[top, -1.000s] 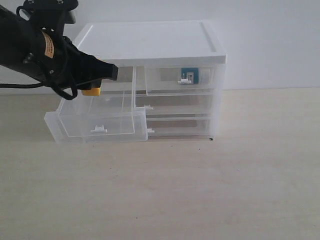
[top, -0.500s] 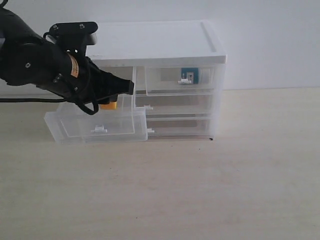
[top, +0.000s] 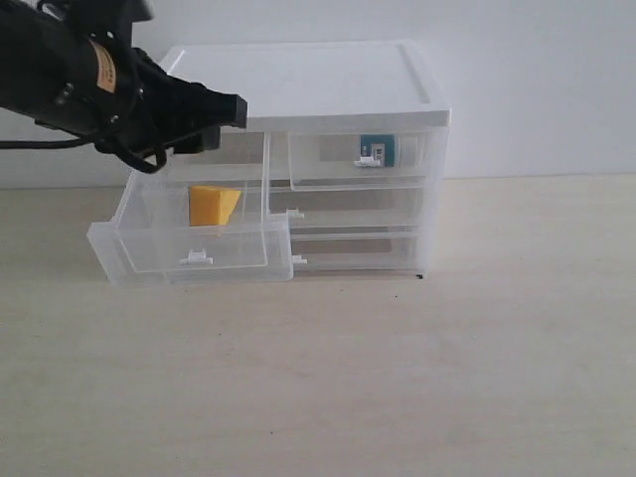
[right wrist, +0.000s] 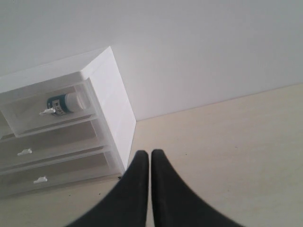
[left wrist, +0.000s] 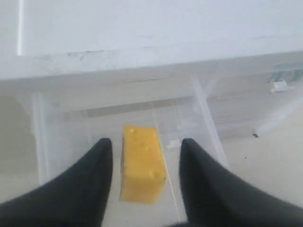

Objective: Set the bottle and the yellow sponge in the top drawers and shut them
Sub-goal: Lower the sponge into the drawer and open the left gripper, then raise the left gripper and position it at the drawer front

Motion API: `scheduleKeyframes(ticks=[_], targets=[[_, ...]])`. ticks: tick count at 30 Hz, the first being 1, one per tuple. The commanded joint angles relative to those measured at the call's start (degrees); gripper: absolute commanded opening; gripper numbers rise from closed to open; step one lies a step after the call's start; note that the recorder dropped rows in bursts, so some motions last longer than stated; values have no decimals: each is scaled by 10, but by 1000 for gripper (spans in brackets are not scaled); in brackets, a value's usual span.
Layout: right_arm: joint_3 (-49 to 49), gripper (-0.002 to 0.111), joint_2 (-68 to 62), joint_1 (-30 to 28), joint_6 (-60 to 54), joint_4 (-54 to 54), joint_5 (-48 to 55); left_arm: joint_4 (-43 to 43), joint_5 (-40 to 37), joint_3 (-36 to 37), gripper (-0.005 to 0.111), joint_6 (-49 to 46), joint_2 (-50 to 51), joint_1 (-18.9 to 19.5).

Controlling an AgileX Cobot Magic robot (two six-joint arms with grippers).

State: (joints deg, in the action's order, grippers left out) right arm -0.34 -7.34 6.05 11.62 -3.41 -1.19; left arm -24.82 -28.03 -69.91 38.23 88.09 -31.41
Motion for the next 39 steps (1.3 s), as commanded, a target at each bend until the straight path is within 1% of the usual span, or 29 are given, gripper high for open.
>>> scheduleKeyframes(ticks=[1,2,5,7,11,14,17,21,27,29,31,33,34,36,39], targets=[[3,0,2,-3,-1,1,-5,13,-58,-6,12,-49,-46,2],[3,0,2,-3,-1,1,-5,26,-70,-6,5,-75,-52,2],[3,0,2,-3,-1,1,-5,88,-113,-6,5,-166,-66,2],[3,0,2,-3,-1,1,-5,160,-144,-6,5,-267,-69,2],[3,0,2,-3,1,1,-4,285,-232,-6,5,-445,-69,2],[3,0,2,-3,1,1,-4,333,-277,-6,5,-527,-65,2],[3,0,2,-3,1,1,-4,351,-290,-6,5,-564,-63,2],[3,0,2,-3,1,1,-3,351,-295,-6,5,-592,-53,2],[3,0,2,-3,1,1,-3,349,-369,-6,5,-656,-5,2],[3,0,2,-3,1,1,-3,349,-368,0,5,-670,10,1],[3,0,2,-3,1,1,-3,332,-352,8,5,-683,24,-3],[3,0,2,-3,1,1,-3,288,-328,15,4,-676,34,-15],[3,0,2,-3,1,1,-3,255,-315,19,4,-657,38,-21],[3,0,2,-3,1,1,-3,174,-283,27,4,-603,41,-39],[3,0,2,-3,1,1,-3,51,-258,40,4,-517,42,-69]])
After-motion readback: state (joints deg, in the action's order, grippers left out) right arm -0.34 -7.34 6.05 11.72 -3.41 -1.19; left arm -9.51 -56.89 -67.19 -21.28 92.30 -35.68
